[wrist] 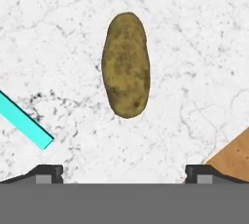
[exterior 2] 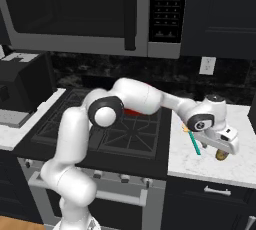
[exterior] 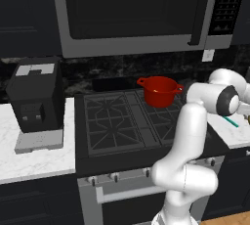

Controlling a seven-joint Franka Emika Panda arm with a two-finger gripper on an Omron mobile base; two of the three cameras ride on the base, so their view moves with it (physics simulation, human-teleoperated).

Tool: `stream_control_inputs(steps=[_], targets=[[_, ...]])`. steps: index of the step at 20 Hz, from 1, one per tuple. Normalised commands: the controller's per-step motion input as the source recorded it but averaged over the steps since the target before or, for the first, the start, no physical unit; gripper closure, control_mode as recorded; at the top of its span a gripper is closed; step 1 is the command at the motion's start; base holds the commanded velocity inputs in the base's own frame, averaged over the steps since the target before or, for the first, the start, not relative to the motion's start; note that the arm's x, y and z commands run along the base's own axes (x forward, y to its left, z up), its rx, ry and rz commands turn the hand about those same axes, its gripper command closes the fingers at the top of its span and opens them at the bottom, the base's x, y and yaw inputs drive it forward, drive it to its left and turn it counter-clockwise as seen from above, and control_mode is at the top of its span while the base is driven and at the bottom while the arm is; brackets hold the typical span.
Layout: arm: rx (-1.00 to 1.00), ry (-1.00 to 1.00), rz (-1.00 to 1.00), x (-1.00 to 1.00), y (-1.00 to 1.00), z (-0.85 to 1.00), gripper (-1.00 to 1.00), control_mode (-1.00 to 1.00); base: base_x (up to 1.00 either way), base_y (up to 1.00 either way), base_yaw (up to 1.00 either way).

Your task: Put the lemon wedge and potato in the pot. Retrieve the spatula and lightly stir the vegetables in the pot.

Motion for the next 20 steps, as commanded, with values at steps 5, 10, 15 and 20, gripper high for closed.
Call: stream_control_inputs(steps=[5,10,15,20], targets=[[0.0,0.0,0.0,0.15,-0.16,-0.09,-1.0,-1.0,0.0,0.0,0.0],[0.0,0.0,0.0,0.15,-0.09,-0.09,-1.0,-1.0,0.0,0.0,0.0],[0.0,0.0,0.0,0.21,-0.01,-0.2,-1.0,-1.0,0.0,0.0,0.0],[0.0,0.0,0.0,0.16,-0.01,-0.27,-1.0,-1.0,0.0,0.0,0.0]])
